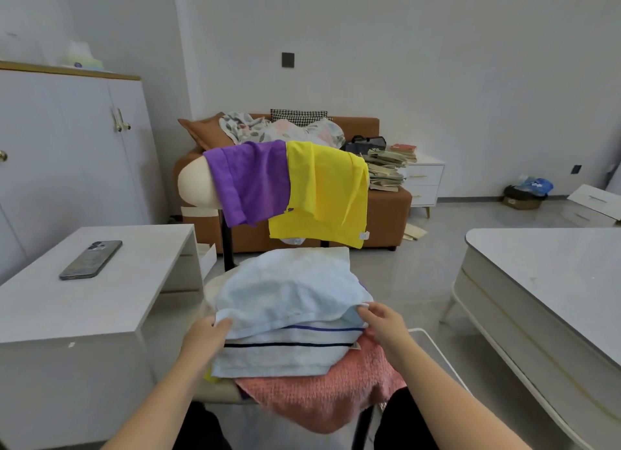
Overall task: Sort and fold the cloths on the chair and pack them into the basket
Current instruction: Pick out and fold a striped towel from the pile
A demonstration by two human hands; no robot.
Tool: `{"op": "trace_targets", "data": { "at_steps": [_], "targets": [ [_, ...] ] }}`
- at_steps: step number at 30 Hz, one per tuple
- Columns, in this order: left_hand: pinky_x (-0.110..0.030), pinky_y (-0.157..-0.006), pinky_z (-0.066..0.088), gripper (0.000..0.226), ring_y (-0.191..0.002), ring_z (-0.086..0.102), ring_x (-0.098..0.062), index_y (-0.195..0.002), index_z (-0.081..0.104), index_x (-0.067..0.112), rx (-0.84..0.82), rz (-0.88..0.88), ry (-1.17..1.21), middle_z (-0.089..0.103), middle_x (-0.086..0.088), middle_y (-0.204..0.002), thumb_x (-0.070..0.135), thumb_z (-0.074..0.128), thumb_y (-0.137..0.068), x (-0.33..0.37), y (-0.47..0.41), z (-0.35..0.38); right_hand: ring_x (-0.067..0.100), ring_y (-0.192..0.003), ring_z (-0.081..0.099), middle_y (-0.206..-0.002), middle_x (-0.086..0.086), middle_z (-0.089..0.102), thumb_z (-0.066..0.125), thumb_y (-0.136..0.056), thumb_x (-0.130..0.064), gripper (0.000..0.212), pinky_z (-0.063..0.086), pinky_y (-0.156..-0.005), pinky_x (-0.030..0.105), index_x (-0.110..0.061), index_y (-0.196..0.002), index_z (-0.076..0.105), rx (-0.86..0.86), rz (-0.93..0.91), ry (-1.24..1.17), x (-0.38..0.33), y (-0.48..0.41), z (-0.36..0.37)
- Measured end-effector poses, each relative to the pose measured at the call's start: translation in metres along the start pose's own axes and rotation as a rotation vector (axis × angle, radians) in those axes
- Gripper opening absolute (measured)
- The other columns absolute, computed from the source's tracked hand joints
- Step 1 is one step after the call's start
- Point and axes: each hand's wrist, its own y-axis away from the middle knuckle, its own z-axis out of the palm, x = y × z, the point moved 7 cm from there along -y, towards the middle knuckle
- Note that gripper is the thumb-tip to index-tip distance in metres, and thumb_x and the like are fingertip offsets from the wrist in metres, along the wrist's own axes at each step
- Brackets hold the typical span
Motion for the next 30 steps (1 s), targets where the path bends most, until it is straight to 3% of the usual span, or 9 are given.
{"op": "trace_targets", "data": {
  "at_steps": [5, 10, 13, 17, 19, 21, 24, 28, 30],
  "targets": [
    [-0.046, -0.094, 0.048, 0.021, -0.1, 0.061, -0.033, -0.108, 0.061, 0.007, -0.187, -0.168, 0.288, 0.065, -0.015, -0.105, 0.02, 0.05, -0.096, -0.001, -0.001, 0.003, 0.02, -0.09, 0.056, -0.095, 0.005, 0.065, 0.063, -0.088, -0.018, 0.009, 0.043, -0.074, 0.027, -0.01, -0.087, 0.067, -0.185, 0.013, 0.094, -0.01, 0.003, 0.003],
    [-0.037, -0.071, 0.051, 0.02, -0.088, 0.063, -0.026, -0.114, 0.059, 0.006, -0.099, -0.044, 0.627, 0.066, -0.013, -0.104, 0.009, 0.053, -0.095, 0.017, -0.001, -0.011, 0.019, -0.089, 0.056, -0.089, 0.004, 0.061, 0.062, -0.088, -0.015, 0.006, 0.043, -0.081, 0.031, -0.01, -0.084, 0.064, -0.314, -0.078, 0.162, -0.023, 0.002, 0.006],
    [-0.042, -0.083, 0.052, 0.04, -0.1, 0.06, -0.026, -0.133, 0.047, 0.014, 0.072, 0.057, 0.76, 0.056, -0.013, -0.122, 0.005, 0.051, -0.095, 0.026, -0.019, -0.023, 0.019, -0.079, 0.058, -0.081, 0.006, 0.062, 0.058, -0.09, -0.012, 0.009, 0.047, -0.074, 0.031, -0.008, -0.083, 0.063, -0.236, -0.139, -0.139, -0.041, -0.007, 0.0],
    [-0.022, -0.059, 0.054, 0.03, -0.07, 0.063, -0.013, -0.104, 0.06, 0.011, -0.019, 0.123, 0.9, 0.061, -0.008, -0.093, -0.001, 0.034, -0.095, 0.06, -0.034, -0.016, 0.019, -0.071, 0.057, -0.076, 0.009, 0.059, 0.056, -0.093, -0.019, 0.012, 0.047, -0.061, 0.029, -0.01, -0.084, 0.059, -0.18, -0.139, -0.302, -0.061, -0.024, 0.005],
    [-0.025, -0.064, 0.053, 0.04, -0.082, 0.061, -0.017, -0.118, 0.055, 0.009, -0.093, 0.169, 0.826, 0.062, -0.007, -0.101, -0.008, 0.031, -0.091, 0.077, -0.046, -0.003, 0.018, -0.069, 0.059, -0.074, 0.007, 0.062, 0.057, -0.093, -0.02, 0.015, 0.048, -0.06, 0.029, -0.013, -0.081, 0.059, -0.132, -0.15, -0.318, -0.069, -0.037, 0.011],
    [-0.032, -0.076, 0.048, 0.043, -0.096, 0.058, -0.02, -0.127, 0.05, 0.01, 0.005, 0.274, 0.483, 0.06, -0.006, -0.111, -0.009, 0.039, -0.09, 0.089, -0.057, 0.003, 0.018, -0.068, 0.059, -0.075, 0.007, 0.062, 0.058, -0.093, -0.021, 0.017, 0.047, -0.063, 0.031, -0.014, -0.077, 0.059, -0.097, -0.145, -0.357, -0.074, -0.05, 0.02],
    [-0.03, -0.071, 0.037, 0.015, -0.089, 0.057, -0.021, -0.101, 0.064, 0.011, 0.282, 0.468, -0.045, 0.061, -0.001, -0.096, 0.008, 0.061, -0.086, 0.106, -0.061, 0.009, 0.018, -0.064, 0.053, -0.075, 0.01, 0.058, 0.059, -0.092, -0.02, 0.022, 0.041, -0.061, 0.033, -0.017, -0.071, 0.062, -0.074, -0.127, -0.397, -0.073, -0.07, 0.039],
    [-0.036, -0.072, 0.039, 0.009, -0.088, 0.054, -0.03, -0.077, 0.064, 0.008, 0.497, 0.638, -0.344, 0.055, -0.007, -0.094, 0.015, 0.069, -0.078, 0.128, -0.068, 0.023, 0.02, -0.064, 0.049, -0.077, 0.012, 0.055, 0.06, -0.091, -0.02, 0.014, 0.037, -0.057, 0.033, -0.015, -0.08, 0.066, -0.024, -0.113, -0.304, -0.062, -0.09, 0.056],
    [-0.04, -0.078, 0.041, 0.01, -0.094, 0.055, -0.032, -0.075, 0.058, 0.01, 0.439, 0.722, -0.38, 0.058, -0.009, -0.101, 0.011, 0.068, -0.072, 0.138, -0.074, 0.038, 0.023, -0.07, 0.056, -0.078, 0.012, 0.062, 0.061, -0.091, -0.02, 0.015, 0.043, -0.064, 0.038, -0.016, -0.078, 0.068, -0.009, -0.104, -0.282, -0.056, -0.099, 0.061]
  ]
}}
